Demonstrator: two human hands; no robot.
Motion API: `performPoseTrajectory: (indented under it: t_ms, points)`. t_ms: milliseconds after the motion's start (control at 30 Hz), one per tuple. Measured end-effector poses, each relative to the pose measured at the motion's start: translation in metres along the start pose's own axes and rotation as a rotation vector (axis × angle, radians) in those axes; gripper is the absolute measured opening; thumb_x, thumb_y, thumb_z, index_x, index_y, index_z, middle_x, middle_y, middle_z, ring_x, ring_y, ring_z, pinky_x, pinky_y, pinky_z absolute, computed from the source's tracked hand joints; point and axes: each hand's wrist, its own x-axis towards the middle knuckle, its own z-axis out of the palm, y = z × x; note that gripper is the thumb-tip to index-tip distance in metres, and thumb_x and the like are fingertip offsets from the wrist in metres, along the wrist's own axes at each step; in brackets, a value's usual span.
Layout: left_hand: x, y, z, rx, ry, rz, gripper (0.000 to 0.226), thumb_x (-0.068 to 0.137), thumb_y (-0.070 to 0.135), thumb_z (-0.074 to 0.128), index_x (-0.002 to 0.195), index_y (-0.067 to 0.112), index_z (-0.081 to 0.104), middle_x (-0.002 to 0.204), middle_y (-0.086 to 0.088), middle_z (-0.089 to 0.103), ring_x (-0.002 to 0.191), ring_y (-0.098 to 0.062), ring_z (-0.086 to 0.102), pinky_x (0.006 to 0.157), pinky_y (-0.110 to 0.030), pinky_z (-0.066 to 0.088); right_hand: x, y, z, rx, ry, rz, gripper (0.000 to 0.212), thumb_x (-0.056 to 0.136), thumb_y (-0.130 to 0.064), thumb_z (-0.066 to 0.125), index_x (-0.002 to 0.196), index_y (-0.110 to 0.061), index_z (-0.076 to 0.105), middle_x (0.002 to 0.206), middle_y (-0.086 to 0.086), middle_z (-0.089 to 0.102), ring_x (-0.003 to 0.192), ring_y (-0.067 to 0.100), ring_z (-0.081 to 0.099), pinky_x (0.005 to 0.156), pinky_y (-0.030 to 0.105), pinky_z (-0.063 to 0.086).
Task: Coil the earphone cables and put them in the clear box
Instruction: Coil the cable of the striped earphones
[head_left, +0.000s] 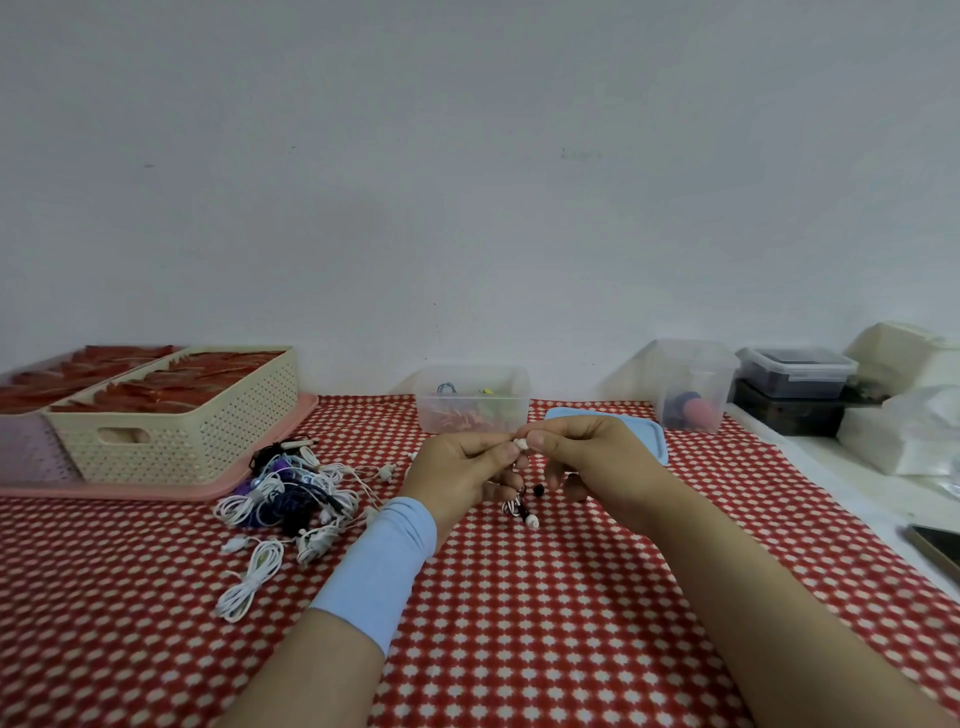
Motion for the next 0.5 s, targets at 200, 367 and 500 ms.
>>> performPoseTrajectory:
  t_ms: [200,367,500]
  points:
    - [-0.001,-0.0015,-0.0012,0.006,-0.016,0.01,0.015,0.092,0.006,0.063,0.093,0.012,0.077,0.082,-0.009,0.074,0.067,-0.014,0.067,0.059,-0.021,0.054,-0.0007,0.0015,0.0016,0.041,0.004,0.02,0.014,0.094,-0.017,0.067,0.097,-0.016,0.081,0.078,0.002,0.072,0.057,0.012,0.056,0.046,0.021,0.037]
    - [-0.001,-0.0045,-0.0014,0.054,0.0,0.03,0.013,0.091,0.008,0.065,0.092,0.013,0.077,0.082,-0.01,0.075,0.067,-0.015,0.067,0.061,-0.023,0.055,-0.0024,0.0063,0.0049,-0.003,0.042,0.004,0.014,0.093,-0.02,0.069,0.098,-0.015,0.08,0.085,0.006,0.076,0.058,0.012,0.059,0.049,0.022,0.041]
    - [0.0009,-0.0053,-0.0026,0.118,0.019,0.033,0.01,0.089,0.011,0.068,0.093,0.014,0.078,0.082,-0.009,0.075,0.066,-0.015,0.067,0.06,-0.025,0.055,-0.0004,0.0058,0.0044,0.006,0.059,0.032,0.012,0.091,-0.019,0.071,0.096,-0.014,0.081,0.081,0.009,0.073,0.056,0.012,0.056,0.048,0.023,0.041]
